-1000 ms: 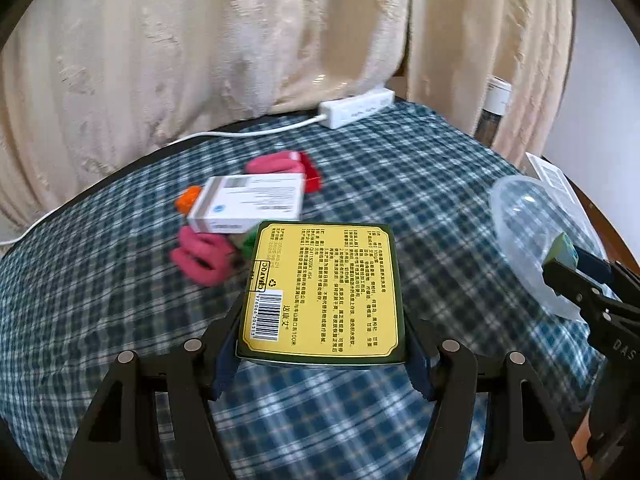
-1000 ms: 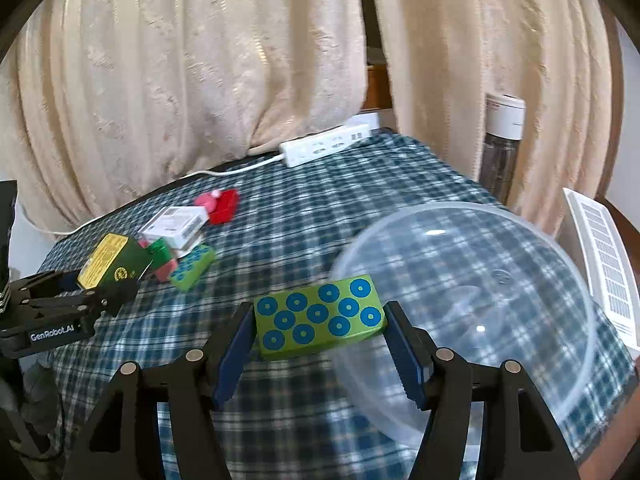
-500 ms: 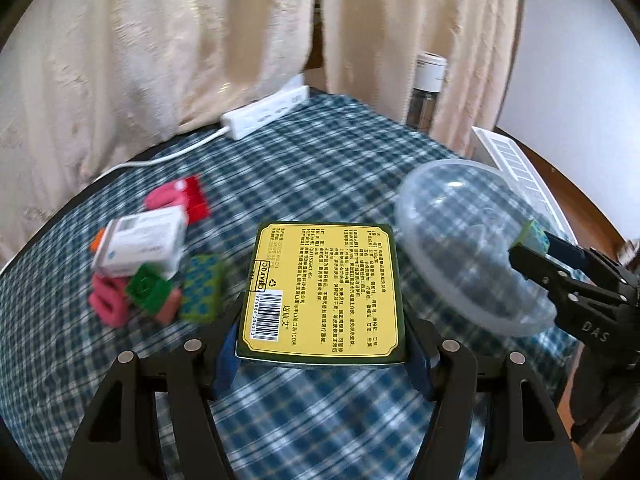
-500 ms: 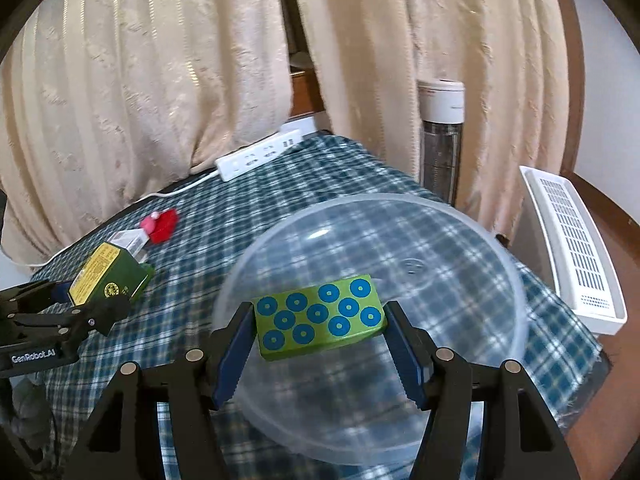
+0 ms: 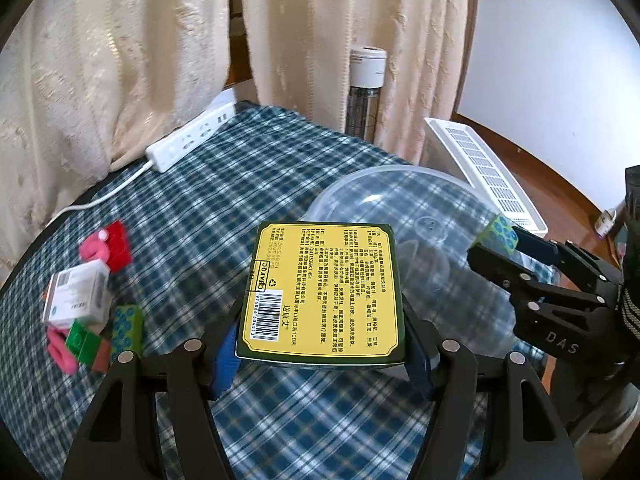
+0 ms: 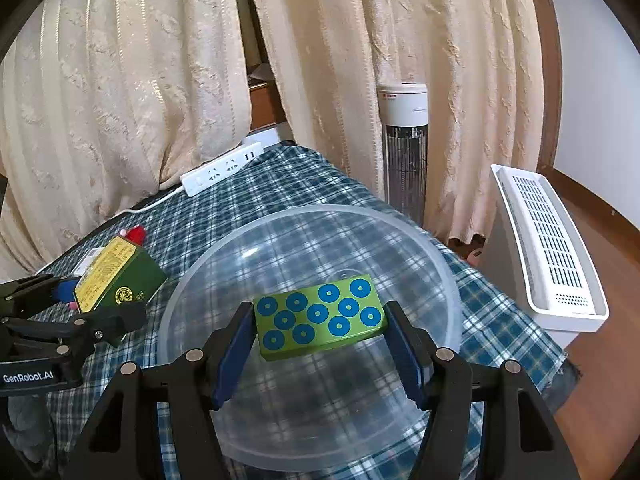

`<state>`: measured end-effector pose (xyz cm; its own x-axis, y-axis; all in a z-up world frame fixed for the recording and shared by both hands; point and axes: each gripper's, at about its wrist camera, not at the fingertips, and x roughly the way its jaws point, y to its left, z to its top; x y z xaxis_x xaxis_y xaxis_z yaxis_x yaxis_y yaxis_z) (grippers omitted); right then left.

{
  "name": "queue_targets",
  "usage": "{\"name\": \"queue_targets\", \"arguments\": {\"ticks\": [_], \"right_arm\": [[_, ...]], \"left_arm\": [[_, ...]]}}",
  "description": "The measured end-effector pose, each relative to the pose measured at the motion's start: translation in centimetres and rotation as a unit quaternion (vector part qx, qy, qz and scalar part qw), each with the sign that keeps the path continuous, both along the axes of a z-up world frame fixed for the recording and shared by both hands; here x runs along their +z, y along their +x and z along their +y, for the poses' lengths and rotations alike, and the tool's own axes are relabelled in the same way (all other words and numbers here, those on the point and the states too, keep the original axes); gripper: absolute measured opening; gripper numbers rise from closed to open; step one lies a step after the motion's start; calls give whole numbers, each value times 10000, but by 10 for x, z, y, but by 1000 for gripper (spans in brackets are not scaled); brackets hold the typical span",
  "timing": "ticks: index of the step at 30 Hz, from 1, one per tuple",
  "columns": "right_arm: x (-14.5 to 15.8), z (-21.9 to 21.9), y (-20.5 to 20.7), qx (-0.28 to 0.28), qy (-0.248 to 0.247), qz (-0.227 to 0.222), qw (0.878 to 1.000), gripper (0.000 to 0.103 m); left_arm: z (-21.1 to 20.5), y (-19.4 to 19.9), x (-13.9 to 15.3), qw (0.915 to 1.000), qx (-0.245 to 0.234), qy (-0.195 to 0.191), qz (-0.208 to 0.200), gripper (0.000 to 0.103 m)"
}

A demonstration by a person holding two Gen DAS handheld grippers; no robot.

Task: Organize objects
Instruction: 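Carry the yellow box and dotted block over the clear bowl with both grippers, then open both grippers to drop the yellow box and dotted block into the bowl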

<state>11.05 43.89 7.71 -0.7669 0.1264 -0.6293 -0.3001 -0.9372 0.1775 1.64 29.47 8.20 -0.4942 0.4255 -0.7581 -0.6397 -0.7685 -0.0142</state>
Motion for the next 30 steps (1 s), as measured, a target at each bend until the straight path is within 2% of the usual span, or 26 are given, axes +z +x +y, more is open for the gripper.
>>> {"name": "queue_targets", "arguments": {"ticks": [13, 30], "right_arm": [[-3, 23, 2, -188, -142, 14, 9997, 67], [-5, 26, 3, -167, -188, 16, 9997, 68]], "left_arm": [[30, 1, -6, 9993, -338, -4, -161, 70], [33, -2, -10, 9976, -437, 169, -500, 71]]}}
